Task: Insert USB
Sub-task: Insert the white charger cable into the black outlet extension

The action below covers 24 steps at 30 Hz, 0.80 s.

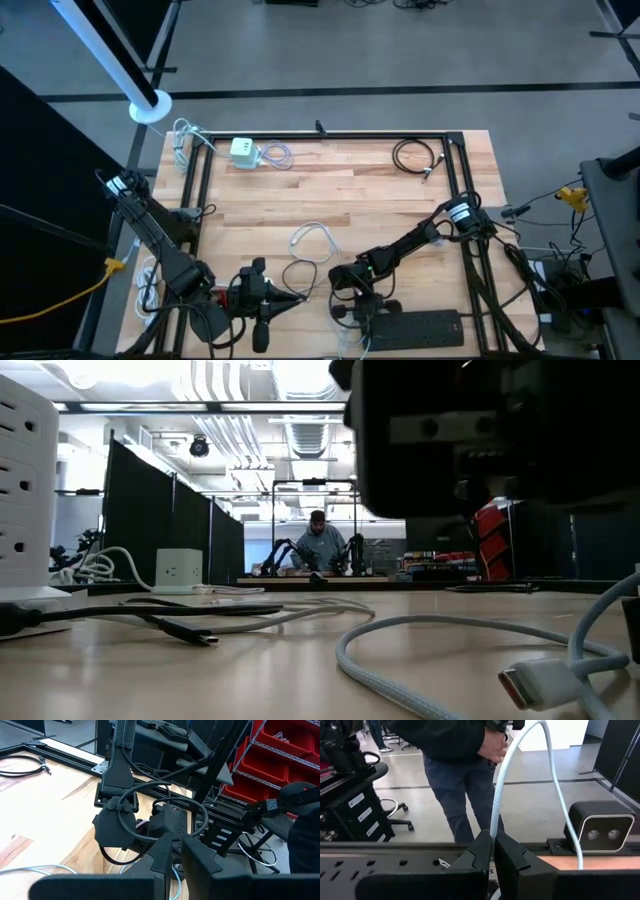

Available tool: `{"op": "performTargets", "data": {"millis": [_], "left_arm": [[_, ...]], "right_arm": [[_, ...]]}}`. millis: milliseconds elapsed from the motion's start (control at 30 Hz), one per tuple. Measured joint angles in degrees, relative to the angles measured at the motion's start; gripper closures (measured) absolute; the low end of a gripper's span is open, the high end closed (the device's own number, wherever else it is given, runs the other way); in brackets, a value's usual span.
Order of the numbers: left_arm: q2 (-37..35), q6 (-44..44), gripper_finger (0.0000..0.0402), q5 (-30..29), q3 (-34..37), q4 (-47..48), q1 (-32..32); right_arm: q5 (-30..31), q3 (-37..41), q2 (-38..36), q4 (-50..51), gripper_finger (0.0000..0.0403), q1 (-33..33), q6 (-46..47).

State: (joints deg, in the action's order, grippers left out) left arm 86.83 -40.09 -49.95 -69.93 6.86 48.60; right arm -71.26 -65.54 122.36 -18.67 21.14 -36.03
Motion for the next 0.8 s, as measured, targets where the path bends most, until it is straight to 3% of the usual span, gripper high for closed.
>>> {"op": "performTargets", "data": {"millis": [800], "left_arm": [[0.0, 0.5, 0.0374, -0.02, 0.0, 0.14, 0.0]], "right_arm": [[0.84, 0.09, 1.62, 0.13, 0.0403, 2.49, 0.72]]}}
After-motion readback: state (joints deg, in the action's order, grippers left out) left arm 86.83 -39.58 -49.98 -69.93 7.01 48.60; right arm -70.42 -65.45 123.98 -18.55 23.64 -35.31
